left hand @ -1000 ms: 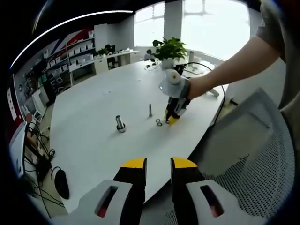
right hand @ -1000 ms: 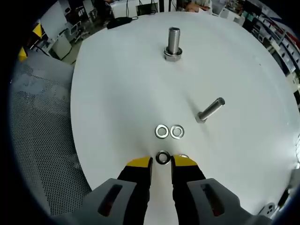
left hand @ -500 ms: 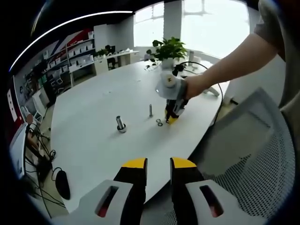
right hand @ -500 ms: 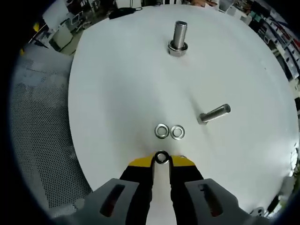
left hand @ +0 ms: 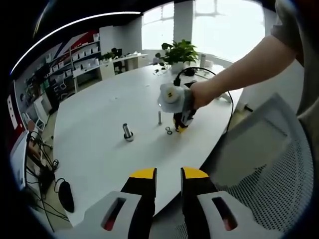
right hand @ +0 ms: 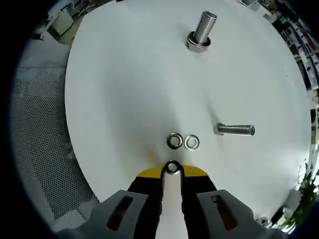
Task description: Place the washer onto the threaded stud by aligning its center hole with the stud, sliding it down to the base, and recovering from edge contact or off-axis alignment until the washer reaches the visible bottom stop.
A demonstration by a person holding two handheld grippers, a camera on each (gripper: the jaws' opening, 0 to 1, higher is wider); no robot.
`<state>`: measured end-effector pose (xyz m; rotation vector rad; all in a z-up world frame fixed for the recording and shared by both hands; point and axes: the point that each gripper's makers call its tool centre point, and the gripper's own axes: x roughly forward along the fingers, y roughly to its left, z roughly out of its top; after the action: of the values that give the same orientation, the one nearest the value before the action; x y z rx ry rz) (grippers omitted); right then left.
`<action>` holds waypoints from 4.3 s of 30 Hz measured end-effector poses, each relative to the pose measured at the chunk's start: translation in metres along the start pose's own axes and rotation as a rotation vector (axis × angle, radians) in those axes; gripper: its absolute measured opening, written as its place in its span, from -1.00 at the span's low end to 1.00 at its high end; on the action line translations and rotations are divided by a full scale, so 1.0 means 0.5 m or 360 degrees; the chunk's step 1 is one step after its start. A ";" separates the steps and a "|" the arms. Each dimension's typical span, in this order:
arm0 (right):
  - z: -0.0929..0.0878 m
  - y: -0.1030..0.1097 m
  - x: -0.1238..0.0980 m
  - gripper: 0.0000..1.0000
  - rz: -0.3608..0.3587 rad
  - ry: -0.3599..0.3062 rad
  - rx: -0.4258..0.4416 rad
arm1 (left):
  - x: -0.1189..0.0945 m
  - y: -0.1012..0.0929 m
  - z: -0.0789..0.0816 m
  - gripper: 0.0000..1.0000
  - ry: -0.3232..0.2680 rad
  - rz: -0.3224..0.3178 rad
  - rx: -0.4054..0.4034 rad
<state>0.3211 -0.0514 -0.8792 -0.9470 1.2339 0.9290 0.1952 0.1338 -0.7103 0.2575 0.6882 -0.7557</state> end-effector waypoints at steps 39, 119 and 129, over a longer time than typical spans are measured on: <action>0.032 -0.101 -0.109 -0.73 -0.0066 -0.0595 0.0552 | -0.006 0.006 0.010 -0.68 -0.0043 0.0026 -0.0003; 0.083 -0.137 -0.001 -0.72 -0.0021 -0.0308 0.0363 | -0.007 0.001 0.007 -0.69 -0.0049 0.0005 0.0009; 0.080 -0.137 0.000 -0.70 -0.0024 -0.0321 0.0378 | -0.004 0.001 0.003 -0.69 -0.0029 0.0001 0.0004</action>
<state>0.3986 -0.0370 -0.8708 -0.6571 1.1343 0.8238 0.1952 0.1346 -0.7080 0.2530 0.6701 -0.7572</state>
